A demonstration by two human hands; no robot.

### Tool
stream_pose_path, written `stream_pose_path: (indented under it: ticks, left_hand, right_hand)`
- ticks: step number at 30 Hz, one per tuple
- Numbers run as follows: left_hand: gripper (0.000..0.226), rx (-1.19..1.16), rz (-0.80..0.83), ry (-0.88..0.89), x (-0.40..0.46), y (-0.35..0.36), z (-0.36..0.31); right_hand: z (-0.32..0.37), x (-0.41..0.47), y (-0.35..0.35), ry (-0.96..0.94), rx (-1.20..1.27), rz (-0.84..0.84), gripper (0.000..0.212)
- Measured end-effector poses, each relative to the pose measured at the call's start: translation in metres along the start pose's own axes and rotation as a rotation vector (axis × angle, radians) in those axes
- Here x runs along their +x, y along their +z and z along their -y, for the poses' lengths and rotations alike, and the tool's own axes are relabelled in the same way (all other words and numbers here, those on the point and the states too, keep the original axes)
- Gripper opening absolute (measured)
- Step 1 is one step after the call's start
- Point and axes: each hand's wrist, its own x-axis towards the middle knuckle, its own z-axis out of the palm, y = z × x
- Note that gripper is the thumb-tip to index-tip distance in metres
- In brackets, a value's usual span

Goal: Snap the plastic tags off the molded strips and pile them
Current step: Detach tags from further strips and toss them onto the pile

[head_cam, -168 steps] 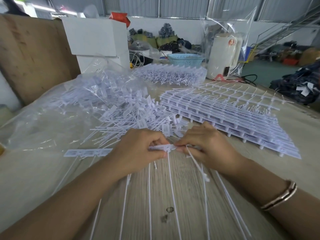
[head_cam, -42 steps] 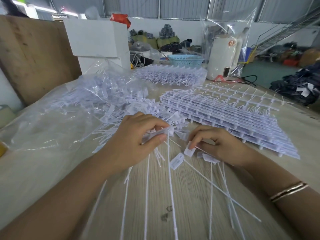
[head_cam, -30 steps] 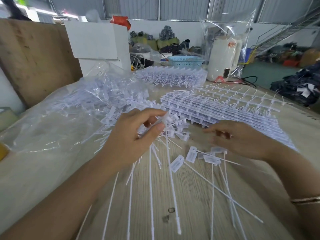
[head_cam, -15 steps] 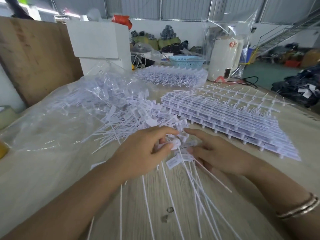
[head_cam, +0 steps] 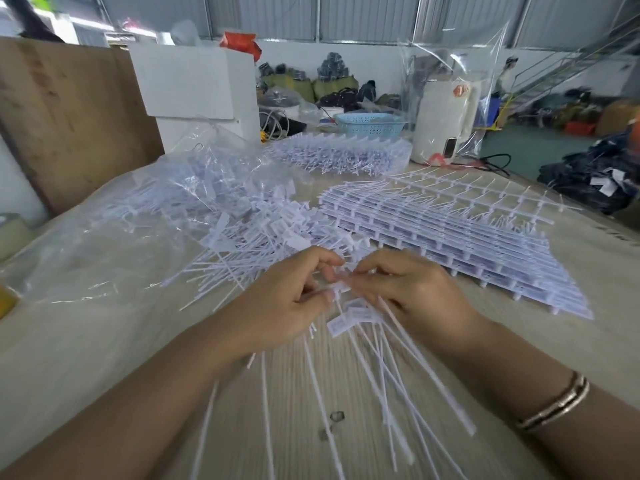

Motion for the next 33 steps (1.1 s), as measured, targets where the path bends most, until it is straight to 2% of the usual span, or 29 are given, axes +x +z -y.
stream_pose_path:
  ticks: [3,7,11,14,17,20,26,30,33]
  left_hand:
    - [0.023,0.184,0.024,0.036,0.001,-0.003,0.0]
    - [0.016,0.218,-0.002,0.067,0.002,-0.003,0.001]
    - [0.02,0.161,-0.011,0.066,0.003,-0.007,0.001]
    - [0.022,0.136,-0.002,0.046,0.004,-0.007,0.001]
    - [0.021,0.123,-0.014,0.041,0.005,-0.005,0.003]
    - [0.018,0.12,-0.033,0.075,0.006,-0.005,0.004]
    - [0.022,0.088,-0.061,0.195,0.006,-0.008,-0.002]
    - [0.02,0.09,-0.031,0.256,0.006,-0.013,-0.009]
    - [0.02,0.088,0.011,0.207,0.0,-0.023,-0.002]
  right_hand:
    - [-0.007,-0.003,-0.007,0.023,-0.028,-0.019,0.023]
    - [-0.006,-0.003,-0.001,-0.021,-0.137,0.025,0.022]
    - [-0.007,-0.003,0.004,0.1,0.092,0.013,0.028]
    - [-0.008,-0.004,0.009,0.181,0.237,0.003,0.018]
    - [-0.01,-0.006,0.013,0.397,0.511,-0.017,0.012]
    - [-0.01,-0.009,0.014,0.588,0.752,-0.025,0.023]
    - [-0.008,-0.003,0.004,0.566,0.991,-0.048,0.022]
    - [-0.006,0.0,0.004,0.534,1.02,-0.034,0.021]
    - [-0.018,-0.003,-0.01,0.671,0.981,-0.218,0.017]
